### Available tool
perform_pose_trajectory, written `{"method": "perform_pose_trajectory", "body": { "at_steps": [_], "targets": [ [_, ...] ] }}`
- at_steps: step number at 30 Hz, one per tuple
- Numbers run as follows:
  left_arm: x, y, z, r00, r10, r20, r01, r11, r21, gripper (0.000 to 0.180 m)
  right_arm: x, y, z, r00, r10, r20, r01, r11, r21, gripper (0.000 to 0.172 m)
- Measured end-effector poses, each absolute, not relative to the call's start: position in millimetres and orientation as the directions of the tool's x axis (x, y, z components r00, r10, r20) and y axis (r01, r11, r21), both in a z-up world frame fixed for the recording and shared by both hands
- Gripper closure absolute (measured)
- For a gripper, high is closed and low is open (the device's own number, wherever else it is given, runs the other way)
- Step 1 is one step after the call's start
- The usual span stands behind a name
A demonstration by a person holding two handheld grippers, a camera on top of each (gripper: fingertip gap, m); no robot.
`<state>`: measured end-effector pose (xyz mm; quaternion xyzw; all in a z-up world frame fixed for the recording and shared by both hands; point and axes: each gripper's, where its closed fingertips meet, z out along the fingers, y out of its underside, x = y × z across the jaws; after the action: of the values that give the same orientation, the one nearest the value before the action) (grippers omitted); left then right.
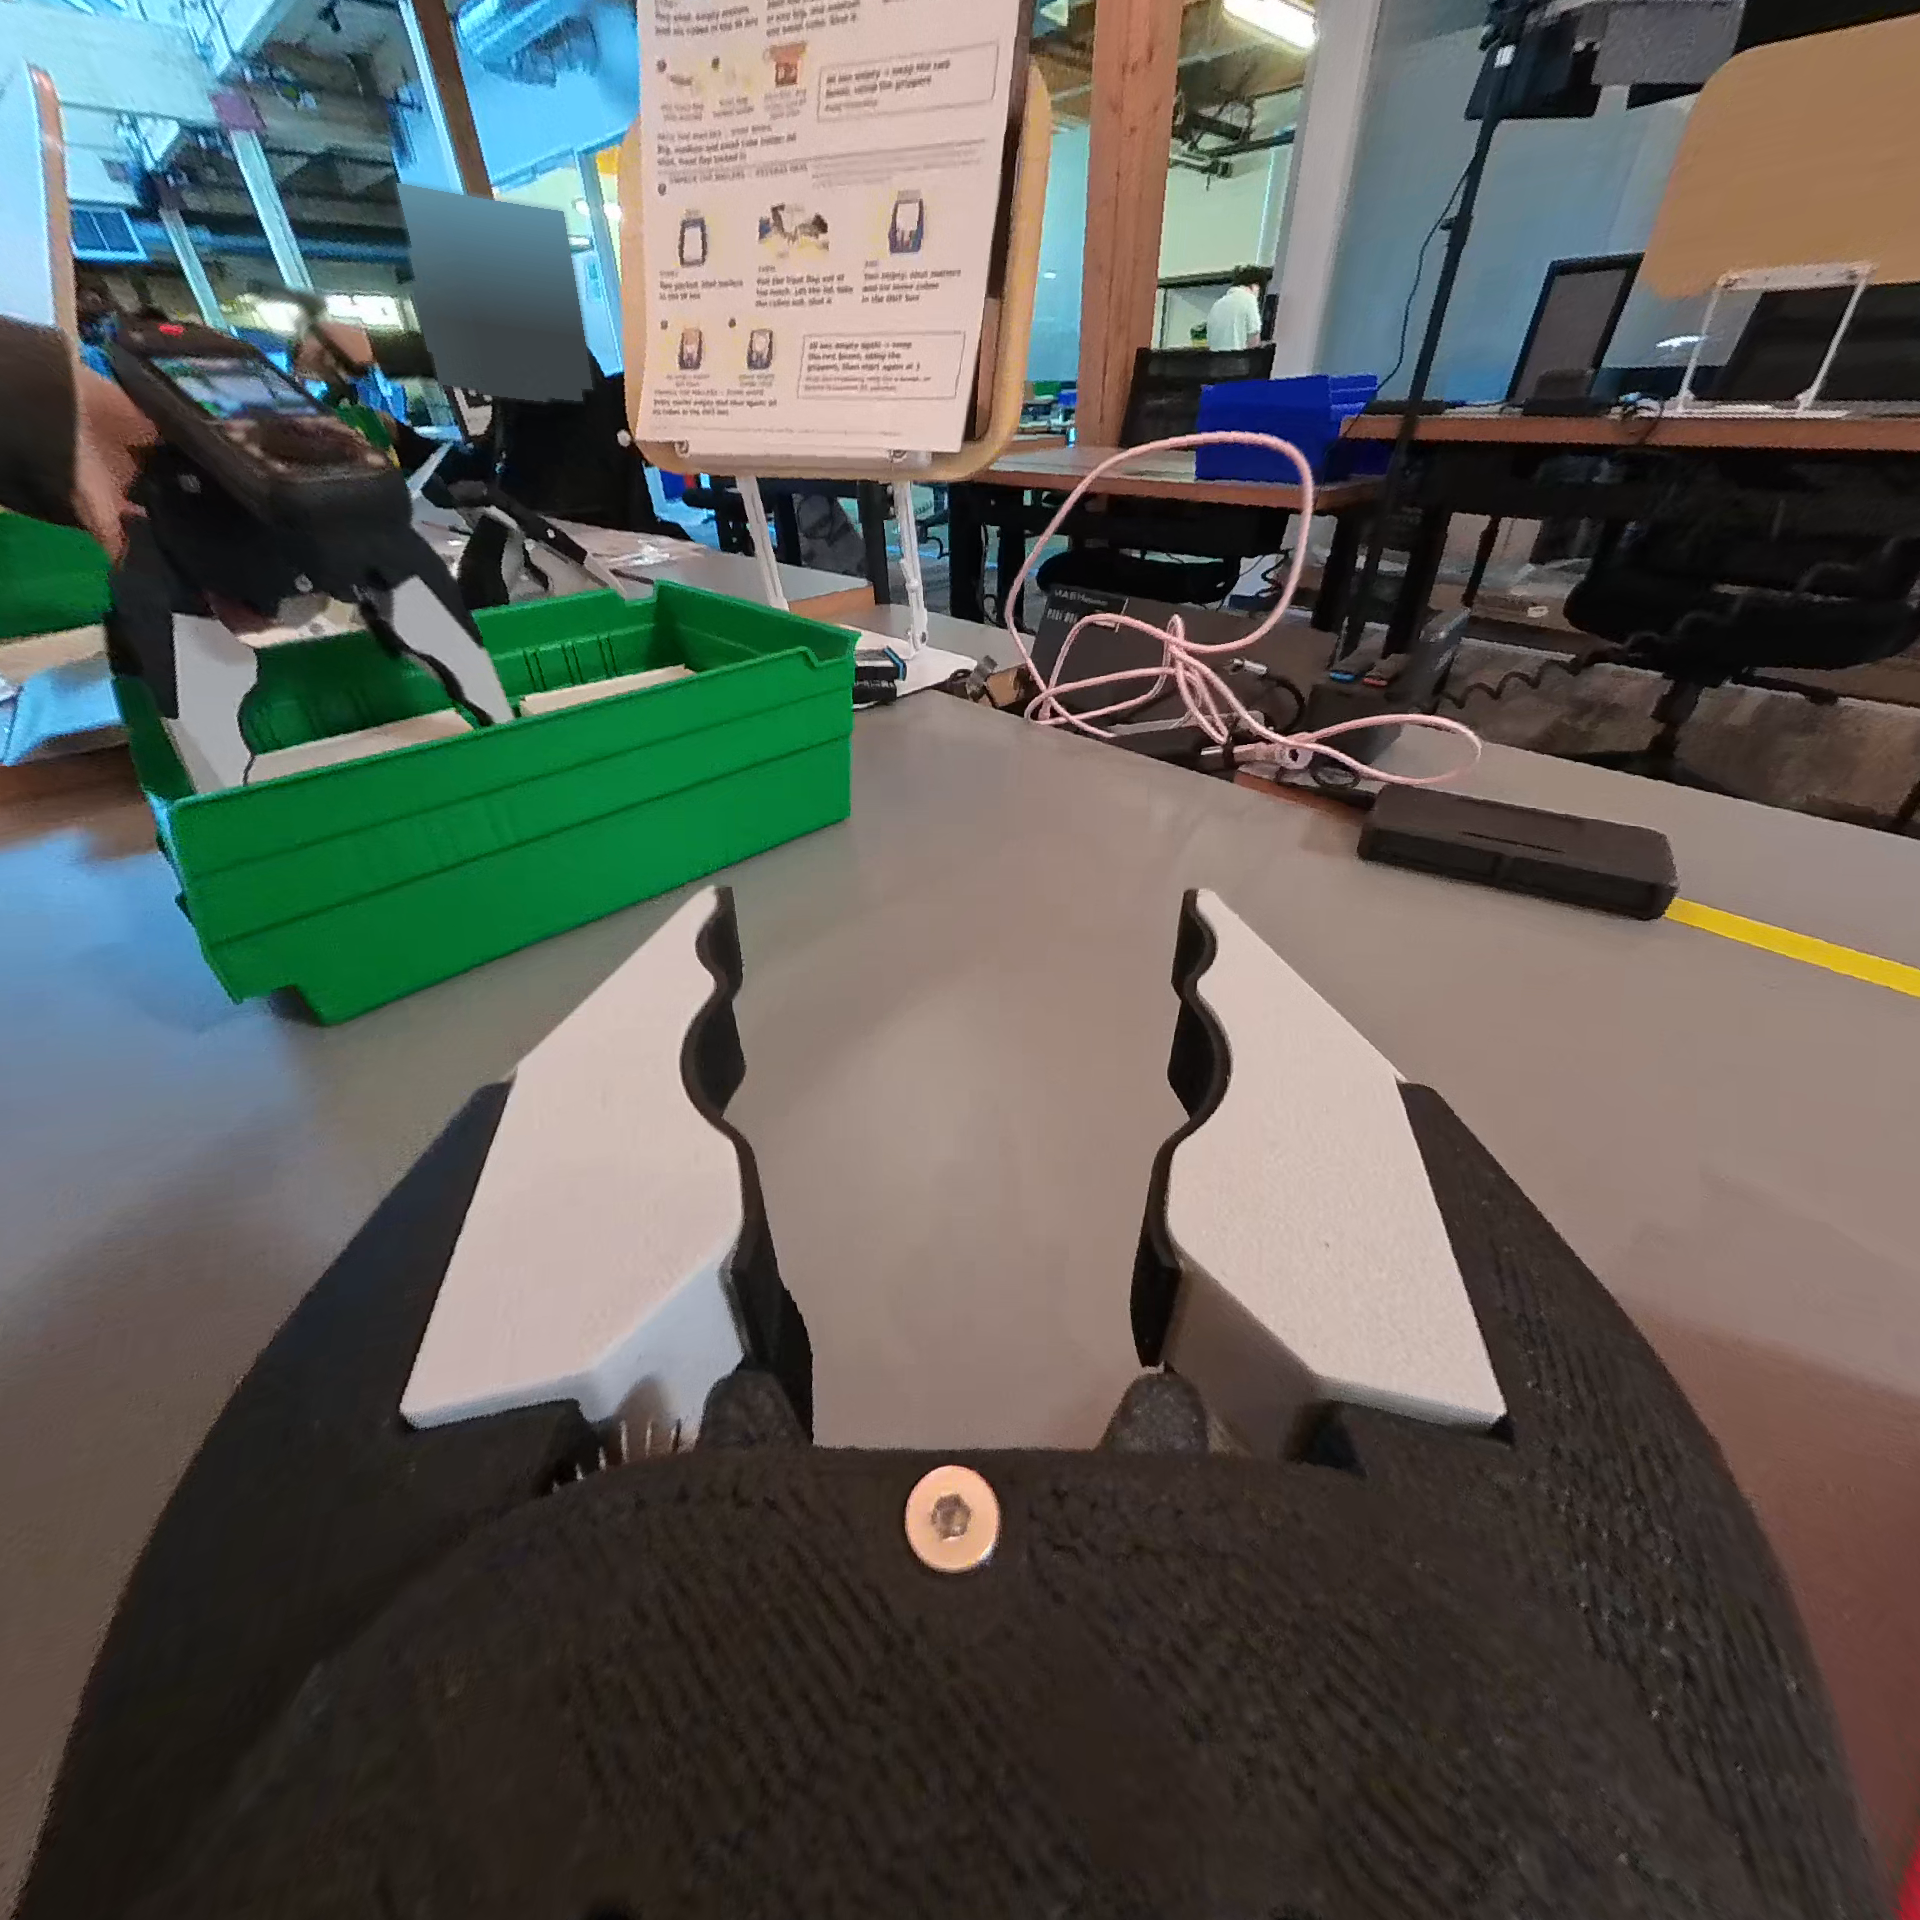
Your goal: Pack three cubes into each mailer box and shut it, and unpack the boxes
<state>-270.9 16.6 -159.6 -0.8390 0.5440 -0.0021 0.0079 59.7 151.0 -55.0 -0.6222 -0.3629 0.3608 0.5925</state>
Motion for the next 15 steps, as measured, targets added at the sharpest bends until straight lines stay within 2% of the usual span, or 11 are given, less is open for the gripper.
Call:
{"method": "perform_pose_trajectory", "body": {
  "at_steps": [6, 11, 15],
  "targets": [
    [-268, 19, -164, 0.42, -0.907, 0.043, -0.905, -0.422, -0.061, 0.052, 57, 142, -49, 0.441, 0.898, 0.002, 0.001, 0.002, -1.0, 0.095],
    [-268, 17, -167, 0.385, -0.922, 0.033, -0.922, -0.386, -0.016, 0.052, 54, 141, -53, 0.429, 0.903, -0.002, 0.018, -0.011, -1.0, 0.095],
    [-268, 17, -168, 0.403, -0.914, 0.046, -0.914, -0.404, -0.026, 0.052, 51, 139, -55, 0.42, 0.908, 0.007, 0.025, -0.004, -1.0, 0.099]
  ]
}}
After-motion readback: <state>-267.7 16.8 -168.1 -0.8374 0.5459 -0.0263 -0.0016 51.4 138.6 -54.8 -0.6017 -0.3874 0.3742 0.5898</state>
